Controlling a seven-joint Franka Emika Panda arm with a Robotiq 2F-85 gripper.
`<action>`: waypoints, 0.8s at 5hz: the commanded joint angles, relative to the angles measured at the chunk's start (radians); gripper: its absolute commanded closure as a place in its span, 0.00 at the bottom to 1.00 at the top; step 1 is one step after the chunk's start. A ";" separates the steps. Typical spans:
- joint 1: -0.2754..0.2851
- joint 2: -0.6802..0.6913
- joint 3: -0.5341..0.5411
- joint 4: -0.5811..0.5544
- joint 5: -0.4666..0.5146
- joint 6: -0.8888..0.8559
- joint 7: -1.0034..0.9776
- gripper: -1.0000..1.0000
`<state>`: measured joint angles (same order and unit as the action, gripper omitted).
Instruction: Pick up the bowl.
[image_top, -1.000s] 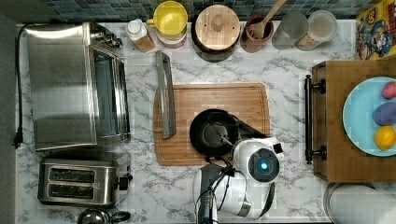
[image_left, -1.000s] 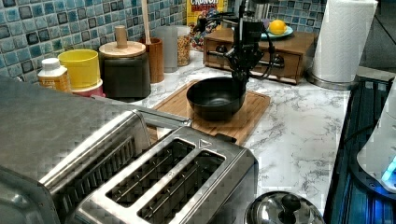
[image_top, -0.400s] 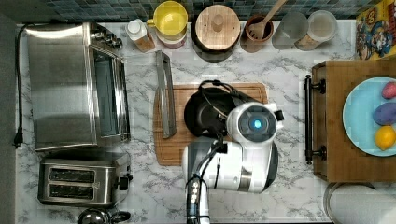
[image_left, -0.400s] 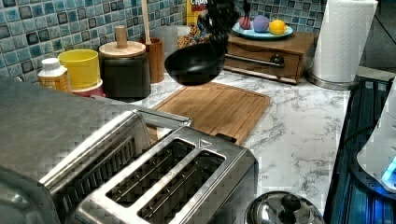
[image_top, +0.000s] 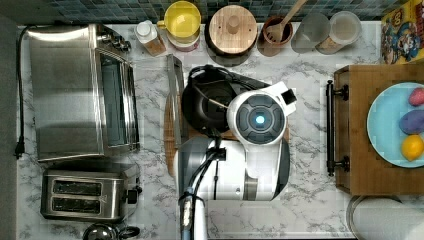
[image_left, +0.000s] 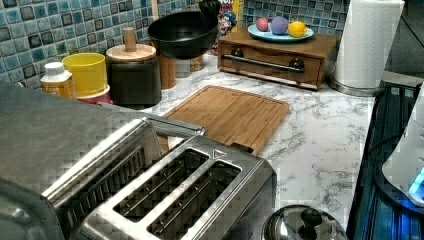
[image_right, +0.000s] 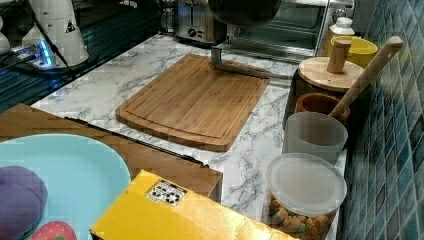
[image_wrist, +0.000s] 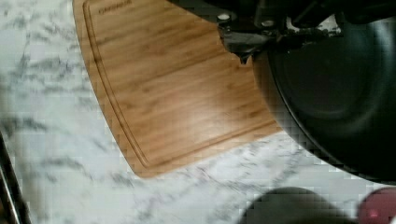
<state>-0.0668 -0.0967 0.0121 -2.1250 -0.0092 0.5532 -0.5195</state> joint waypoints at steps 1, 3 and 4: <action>0.040 -0.059 0.032 0.054 -0.041 -0.054 -0.039 1.00; 0.047 -0.059 0.024 0.054 -0.042 -0.054 -0.038 1.00; 0.045 -0.059 0.026 0.054 -0.042 -0.054 -0.038 1.00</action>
<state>-0.0349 -0.1146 0.0230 -2.1230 -0.0524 0.4893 -0.5522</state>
